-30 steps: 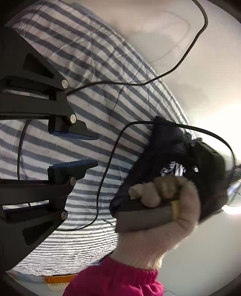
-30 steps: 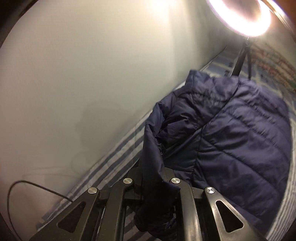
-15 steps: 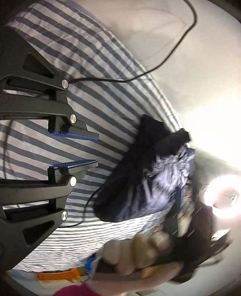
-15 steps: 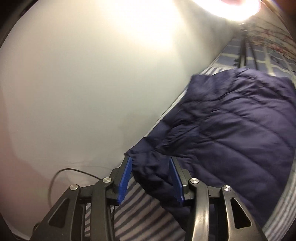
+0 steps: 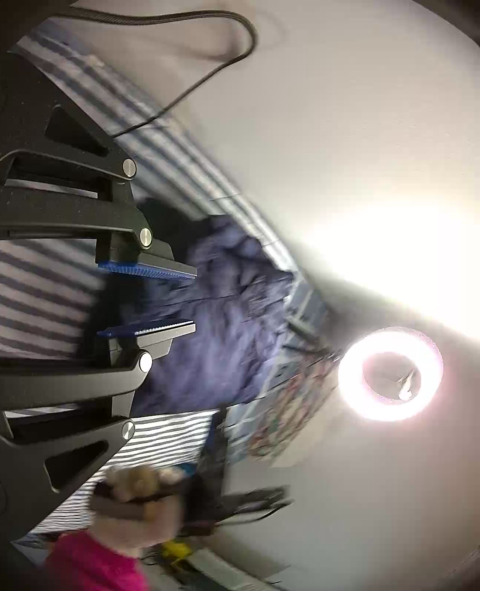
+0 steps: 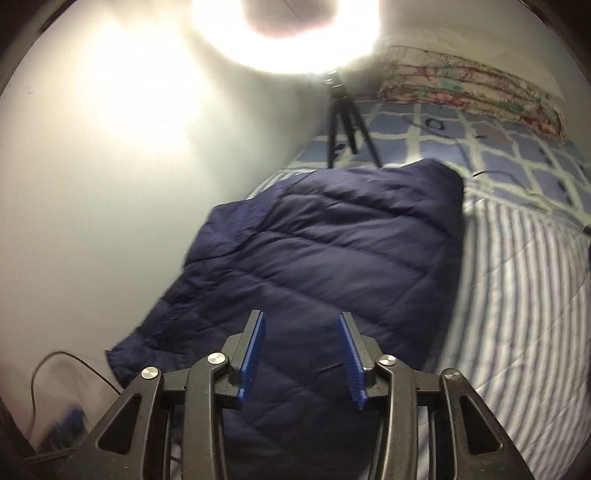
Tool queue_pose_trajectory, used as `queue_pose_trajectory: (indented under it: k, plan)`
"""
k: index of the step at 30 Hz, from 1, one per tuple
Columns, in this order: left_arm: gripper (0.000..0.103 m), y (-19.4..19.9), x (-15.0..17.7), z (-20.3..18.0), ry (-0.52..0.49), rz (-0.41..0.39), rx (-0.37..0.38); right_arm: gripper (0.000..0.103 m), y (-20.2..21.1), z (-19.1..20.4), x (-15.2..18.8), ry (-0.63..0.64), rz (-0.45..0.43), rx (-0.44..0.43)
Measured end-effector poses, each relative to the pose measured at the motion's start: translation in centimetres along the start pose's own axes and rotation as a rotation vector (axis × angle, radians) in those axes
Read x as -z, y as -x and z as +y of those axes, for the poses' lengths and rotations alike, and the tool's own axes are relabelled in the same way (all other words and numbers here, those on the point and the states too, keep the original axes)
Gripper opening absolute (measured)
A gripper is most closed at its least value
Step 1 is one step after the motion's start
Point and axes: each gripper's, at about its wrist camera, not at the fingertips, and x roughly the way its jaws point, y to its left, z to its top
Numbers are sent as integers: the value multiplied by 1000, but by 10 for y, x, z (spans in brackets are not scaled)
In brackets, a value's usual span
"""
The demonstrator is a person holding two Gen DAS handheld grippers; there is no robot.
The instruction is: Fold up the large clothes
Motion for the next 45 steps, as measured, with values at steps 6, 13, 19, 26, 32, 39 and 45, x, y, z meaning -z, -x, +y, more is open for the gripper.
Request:
queue_pose_trajectory:
  k: [6, 13, 19, 26, 32, 39, 45]
  plan:
    - [22, -69, -22, -7, -157, 68, -92, 40, -7, -27, -29, 83, -64, 109]
    - [22, -120, 23, 17, -175, 265, -308, 40, -71, -47, -69, 53, -43, 133]
    - [22, -133, 38, 26, -192, 289, -291, 40, -133, -38, -68, 129, 65, 178]
    - [22, -125, 16, 31, -183, 334, -241, 41, -148, -31, -69, 166, 150, 196]
    - [61, -116, -36, 31, -140, 353, -76, 66, -69, -62, -51, -25, 102, -18]
    - [70, -165, -67, 23, -150, 496, 78, 85, -36, -94, 24, -232, 207, -141]
    - [70, -207, -73, 34, -129, 577, 65, 84, -48, -100, 79, -394, 254, -300]
